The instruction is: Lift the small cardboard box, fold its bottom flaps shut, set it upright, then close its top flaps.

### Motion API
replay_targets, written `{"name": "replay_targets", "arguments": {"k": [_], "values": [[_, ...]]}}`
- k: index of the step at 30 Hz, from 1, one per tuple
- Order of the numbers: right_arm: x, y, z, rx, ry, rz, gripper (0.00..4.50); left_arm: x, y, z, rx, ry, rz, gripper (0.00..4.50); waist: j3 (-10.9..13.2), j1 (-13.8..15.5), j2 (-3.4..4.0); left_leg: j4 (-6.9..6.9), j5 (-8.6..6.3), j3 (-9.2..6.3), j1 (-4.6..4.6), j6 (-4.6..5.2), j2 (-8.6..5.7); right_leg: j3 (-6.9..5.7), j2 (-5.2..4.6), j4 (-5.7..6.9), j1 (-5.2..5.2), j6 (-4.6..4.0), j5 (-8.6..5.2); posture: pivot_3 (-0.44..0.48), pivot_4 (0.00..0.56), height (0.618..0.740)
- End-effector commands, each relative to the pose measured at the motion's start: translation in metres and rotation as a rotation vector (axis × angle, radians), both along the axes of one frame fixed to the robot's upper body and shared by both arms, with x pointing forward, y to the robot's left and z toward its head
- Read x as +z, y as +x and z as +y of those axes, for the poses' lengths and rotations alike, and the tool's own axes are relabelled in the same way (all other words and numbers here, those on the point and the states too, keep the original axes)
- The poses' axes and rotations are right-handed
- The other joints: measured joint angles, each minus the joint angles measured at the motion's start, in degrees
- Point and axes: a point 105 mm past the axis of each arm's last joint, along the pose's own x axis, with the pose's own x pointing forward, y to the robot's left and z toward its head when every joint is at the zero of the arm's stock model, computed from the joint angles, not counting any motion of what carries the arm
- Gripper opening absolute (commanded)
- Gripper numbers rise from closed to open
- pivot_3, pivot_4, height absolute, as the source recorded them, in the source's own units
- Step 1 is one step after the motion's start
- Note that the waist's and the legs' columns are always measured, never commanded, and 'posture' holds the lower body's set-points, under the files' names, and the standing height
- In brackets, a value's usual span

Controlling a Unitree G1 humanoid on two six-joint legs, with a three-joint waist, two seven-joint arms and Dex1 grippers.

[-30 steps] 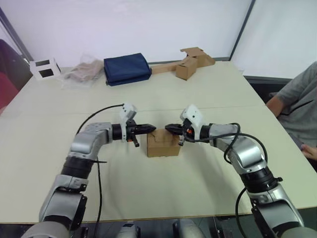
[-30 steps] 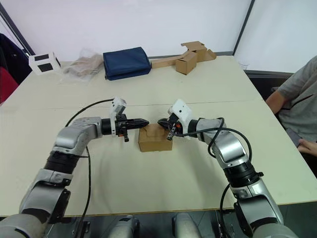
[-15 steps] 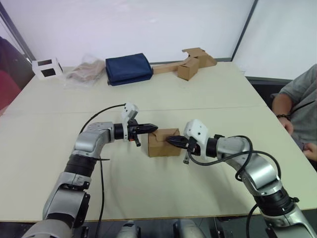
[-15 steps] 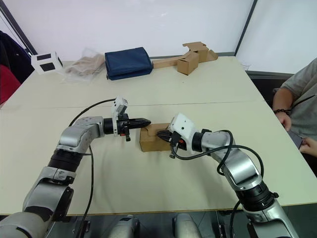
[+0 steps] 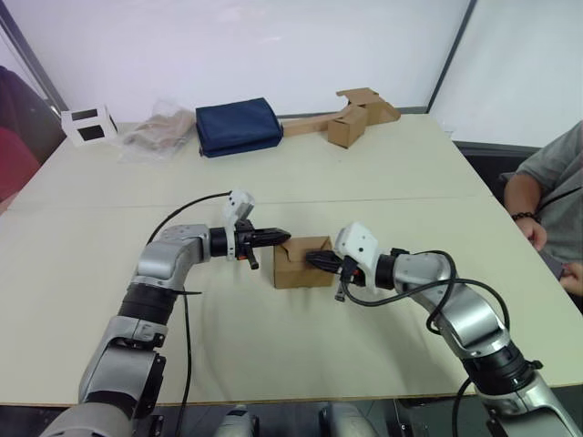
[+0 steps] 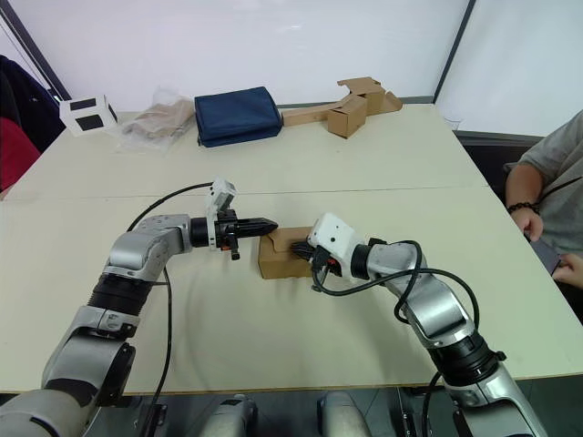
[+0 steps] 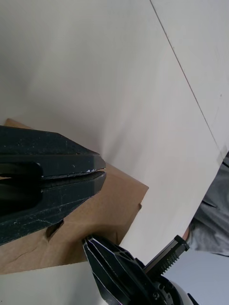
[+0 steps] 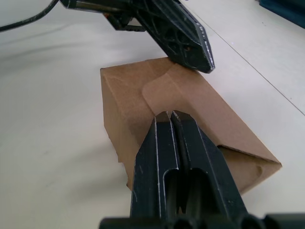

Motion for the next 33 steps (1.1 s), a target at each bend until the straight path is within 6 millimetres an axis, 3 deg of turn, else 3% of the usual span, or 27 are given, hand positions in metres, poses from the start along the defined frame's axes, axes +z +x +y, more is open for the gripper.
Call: {"name": "replay_targets", "arguments": {"k": [1,9,15,19,33], "values": [[-0.003,0.006,-0.001,-0.017,-0.037,-0.029,0.0,0.003,-0.002,-0.004,-0.014,-0.002,-0.008,0.03,0.0,0.02,-0.01,0.0,0.0,0.0,0.02,0.0,0.0,0.0,0.0,0.0,0.02,0.0,0.0,0.0,0.15,0.74],[0.005,0.009,-0.001,-0.019,-0.037,-0.065,0.0,0.003,-0.002,-0.006,-0.014,-0.007,-0.006,0.03,0.0,0.1,-0.01,0.01,0.0,0.0,0.02,0.0,0.0,0.0,0.0,0.0,0.04,0.0,0.0,0.0,0.15,0.74],[0.021,-0.014,0.008,0.096,0.01,-0.027,0.0,0.007,0.001,-0.006,-0.007,-0.011,-0.014,0.03,0.0,0.12,-0.01,0.01,0.0,0.0,0.02,0.0,0.0,0.0,0.0,0.0,0.04,0.0,0.0,0.0,0.15,0.74],[0.022,-0.021,0.012,0.128,-0.006,-0.014,0.0,0.012,0.0,-0.007,-0.014,-0.029,-0.016,0.03,0.0,0.13,-0.01,0.01,0.0,-0.01,0.01,0.0,0.0,-0.01,0.0,0.0,0.03,0.0,0.0,0.0,0.15,0.74],[0.004,-0.001,0.008,0.067,-0.117,-0.041,0.0,0.016,-0.004,-0.01,-0.032,-0.058,0.01,0.03,0.0,0.13,-0.01,0.01,0.0,-0.01,0.01,0.0,0.0,-0.01,0.0,0.0,0.02,0.0,0.0,0.0,0.15,0.74]]}}
